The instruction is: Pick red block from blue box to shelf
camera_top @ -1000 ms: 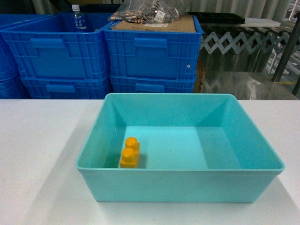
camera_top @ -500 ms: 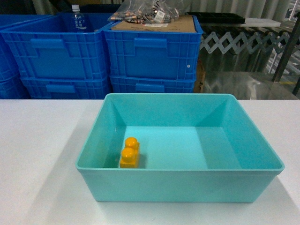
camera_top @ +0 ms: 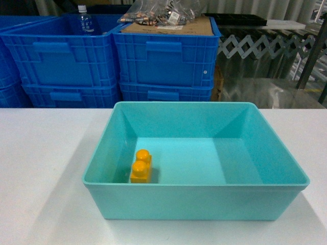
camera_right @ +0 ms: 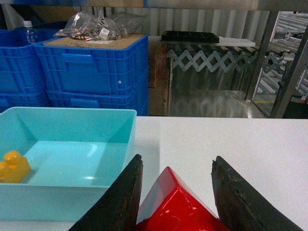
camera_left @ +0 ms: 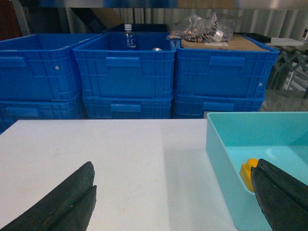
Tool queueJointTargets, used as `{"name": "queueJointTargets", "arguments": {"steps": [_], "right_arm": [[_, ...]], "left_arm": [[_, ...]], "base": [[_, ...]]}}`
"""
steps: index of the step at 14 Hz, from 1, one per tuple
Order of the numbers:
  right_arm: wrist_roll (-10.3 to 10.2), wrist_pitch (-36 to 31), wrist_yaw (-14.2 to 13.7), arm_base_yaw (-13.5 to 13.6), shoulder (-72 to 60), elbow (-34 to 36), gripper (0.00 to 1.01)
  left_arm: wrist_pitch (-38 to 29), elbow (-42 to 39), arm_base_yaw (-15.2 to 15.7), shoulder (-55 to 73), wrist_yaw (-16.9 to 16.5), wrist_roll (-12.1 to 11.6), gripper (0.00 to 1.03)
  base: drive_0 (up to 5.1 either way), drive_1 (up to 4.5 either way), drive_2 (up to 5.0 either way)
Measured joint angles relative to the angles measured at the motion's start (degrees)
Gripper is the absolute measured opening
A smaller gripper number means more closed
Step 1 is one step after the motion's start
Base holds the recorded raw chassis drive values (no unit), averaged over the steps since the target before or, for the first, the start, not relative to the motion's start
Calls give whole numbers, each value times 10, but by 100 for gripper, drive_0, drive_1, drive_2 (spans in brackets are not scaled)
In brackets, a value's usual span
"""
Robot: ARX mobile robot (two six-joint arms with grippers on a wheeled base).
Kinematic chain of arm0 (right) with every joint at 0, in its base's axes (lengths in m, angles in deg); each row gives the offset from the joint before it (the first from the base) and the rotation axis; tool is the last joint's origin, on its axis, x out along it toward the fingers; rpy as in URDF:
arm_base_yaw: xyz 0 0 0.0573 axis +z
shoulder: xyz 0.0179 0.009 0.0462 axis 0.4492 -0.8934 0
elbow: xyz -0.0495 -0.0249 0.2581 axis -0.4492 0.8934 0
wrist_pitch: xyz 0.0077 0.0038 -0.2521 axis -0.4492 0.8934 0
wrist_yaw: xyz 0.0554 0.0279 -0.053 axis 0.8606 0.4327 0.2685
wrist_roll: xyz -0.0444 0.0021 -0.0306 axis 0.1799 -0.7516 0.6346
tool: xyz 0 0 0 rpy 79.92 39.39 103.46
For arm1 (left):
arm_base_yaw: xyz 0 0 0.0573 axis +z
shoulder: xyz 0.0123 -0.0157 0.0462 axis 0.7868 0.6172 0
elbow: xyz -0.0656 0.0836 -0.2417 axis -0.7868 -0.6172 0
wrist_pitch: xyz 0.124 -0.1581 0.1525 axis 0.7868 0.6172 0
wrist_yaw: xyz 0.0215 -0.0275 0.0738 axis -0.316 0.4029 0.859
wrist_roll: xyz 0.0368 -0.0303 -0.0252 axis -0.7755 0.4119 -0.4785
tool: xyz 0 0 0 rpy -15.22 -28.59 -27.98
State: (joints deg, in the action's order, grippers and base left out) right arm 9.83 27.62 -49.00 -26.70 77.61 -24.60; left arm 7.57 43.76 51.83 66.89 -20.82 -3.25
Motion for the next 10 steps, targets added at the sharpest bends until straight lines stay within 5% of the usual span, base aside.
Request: {"name": "queueJointTargets", "arguments": {"steps": [10], "right_arm": [[0, 0, 0, 0, 0, 0, 38]], "left_arm": [[0, 0, 1, 0, 0, 0, 98]], "base": [[-146, -146, -146]]}}
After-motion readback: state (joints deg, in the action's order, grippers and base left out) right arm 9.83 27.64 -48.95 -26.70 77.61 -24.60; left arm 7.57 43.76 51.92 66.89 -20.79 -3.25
